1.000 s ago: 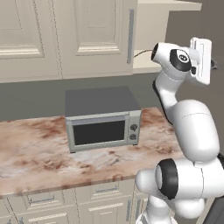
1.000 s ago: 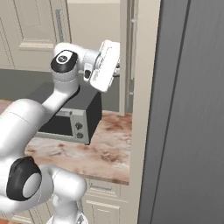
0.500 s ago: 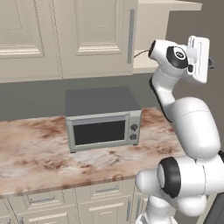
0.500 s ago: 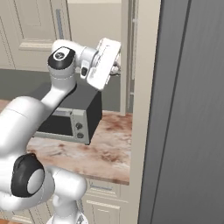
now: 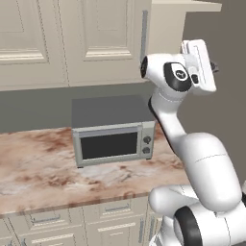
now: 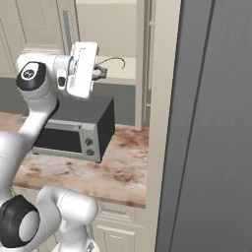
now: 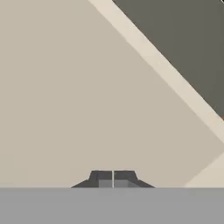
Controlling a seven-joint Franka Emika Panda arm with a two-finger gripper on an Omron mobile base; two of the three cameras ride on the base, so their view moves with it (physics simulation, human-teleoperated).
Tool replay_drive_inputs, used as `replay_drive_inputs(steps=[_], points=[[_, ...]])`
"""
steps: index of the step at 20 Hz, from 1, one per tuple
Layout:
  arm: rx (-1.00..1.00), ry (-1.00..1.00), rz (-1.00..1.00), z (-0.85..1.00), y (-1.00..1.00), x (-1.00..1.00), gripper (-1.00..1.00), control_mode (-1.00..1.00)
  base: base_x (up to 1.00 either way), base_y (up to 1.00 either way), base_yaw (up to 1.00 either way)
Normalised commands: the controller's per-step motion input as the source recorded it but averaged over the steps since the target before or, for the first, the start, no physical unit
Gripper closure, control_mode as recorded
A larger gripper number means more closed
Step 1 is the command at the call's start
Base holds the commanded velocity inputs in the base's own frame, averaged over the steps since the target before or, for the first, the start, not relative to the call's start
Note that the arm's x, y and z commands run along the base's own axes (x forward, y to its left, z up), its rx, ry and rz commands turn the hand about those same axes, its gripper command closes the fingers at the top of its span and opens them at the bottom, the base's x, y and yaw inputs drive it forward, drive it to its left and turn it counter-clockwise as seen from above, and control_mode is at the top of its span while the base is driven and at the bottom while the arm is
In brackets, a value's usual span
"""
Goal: Open the cabinet and move the ladle to the pot. Then close the cabinet.
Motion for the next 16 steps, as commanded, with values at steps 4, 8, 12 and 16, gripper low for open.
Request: replay_drive_inputs(steps=[4,8,12,16], points=[[-0.11,0.37,0.30,0.19,0.27,-0.26,1.00,-1.00,0.00,0.00,0.00],[-0.09,0.33,0.38,0.03,0.30,-0.28,1.00,-1.00,0.00,0.00,0.00],[0.00,0.17,0.47,0.00,0.52,-0.10,1.00,-1.00,0.00,0.00,0.00],[-0.01,0.13,0.52,0.00,0.44,0.00,1.00,-1.00,0.00,0.00,0.00]])
